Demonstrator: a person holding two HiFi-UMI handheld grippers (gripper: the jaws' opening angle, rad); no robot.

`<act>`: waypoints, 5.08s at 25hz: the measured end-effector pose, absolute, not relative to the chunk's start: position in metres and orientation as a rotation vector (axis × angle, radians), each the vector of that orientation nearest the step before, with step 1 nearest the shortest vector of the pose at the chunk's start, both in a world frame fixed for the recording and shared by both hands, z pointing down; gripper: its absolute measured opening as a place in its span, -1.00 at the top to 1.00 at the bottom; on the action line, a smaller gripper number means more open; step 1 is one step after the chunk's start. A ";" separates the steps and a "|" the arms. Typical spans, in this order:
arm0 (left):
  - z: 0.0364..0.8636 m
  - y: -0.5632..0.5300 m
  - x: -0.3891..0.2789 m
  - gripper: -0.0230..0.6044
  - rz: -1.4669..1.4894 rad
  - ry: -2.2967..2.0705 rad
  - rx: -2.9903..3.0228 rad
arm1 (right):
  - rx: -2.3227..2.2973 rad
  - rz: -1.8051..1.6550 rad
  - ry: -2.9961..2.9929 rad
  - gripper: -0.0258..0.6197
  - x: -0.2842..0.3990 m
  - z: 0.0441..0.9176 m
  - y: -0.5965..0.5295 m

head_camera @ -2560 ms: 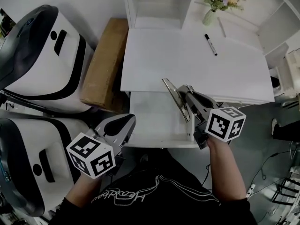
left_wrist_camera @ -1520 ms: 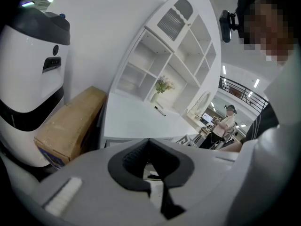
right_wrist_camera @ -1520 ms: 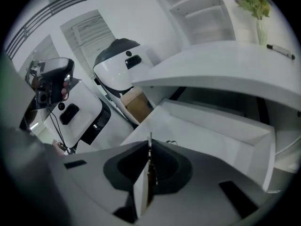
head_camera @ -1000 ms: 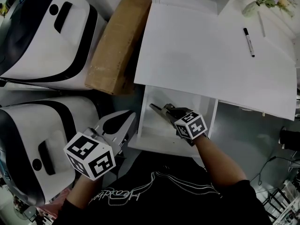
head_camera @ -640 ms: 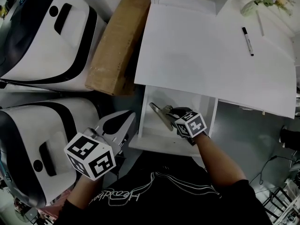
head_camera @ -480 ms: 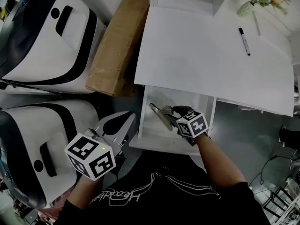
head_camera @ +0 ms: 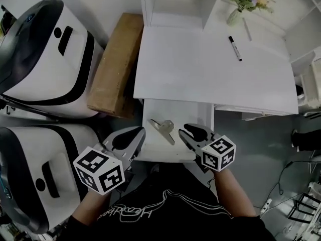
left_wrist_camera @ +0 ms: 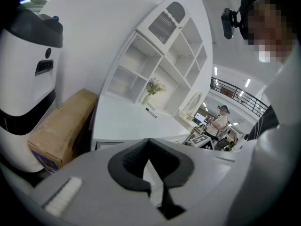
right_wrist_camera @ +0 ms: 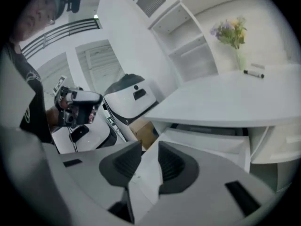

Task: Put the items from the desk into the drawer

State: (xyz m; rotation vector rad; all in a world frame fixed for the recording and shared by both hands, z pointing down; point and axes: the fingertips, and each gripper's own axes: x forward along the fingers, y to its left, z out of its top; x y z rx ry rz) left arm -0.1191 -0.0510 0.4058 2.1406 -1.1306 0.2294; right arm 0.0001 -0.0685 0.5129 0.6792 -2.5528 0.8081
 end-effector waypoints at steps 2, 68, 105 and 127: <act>0.399 -0.051 -0.110 0.90 0.223 -1.108 2.170 | 0.723 0.753 -2.612 0.71 0.010 0.483 -0.064; 0.453 -0.163 -0.065 0.90 0.311 -1.071 2.099 | 1.229 0.456 -1.995 0.68 0.233 0.523 -0.434; 0.384 -0.023 -0.058 0.90 0.271 -1.057 2.260 | 0.815 0.473 -2.498 0.68 0.053 0.405 -0.034; 0.437 -0.065 -0.066 0.90 0.353 -1.102 2.093 | 0.510 0.413 -2.101 0.68 0.042 0.615 -0.096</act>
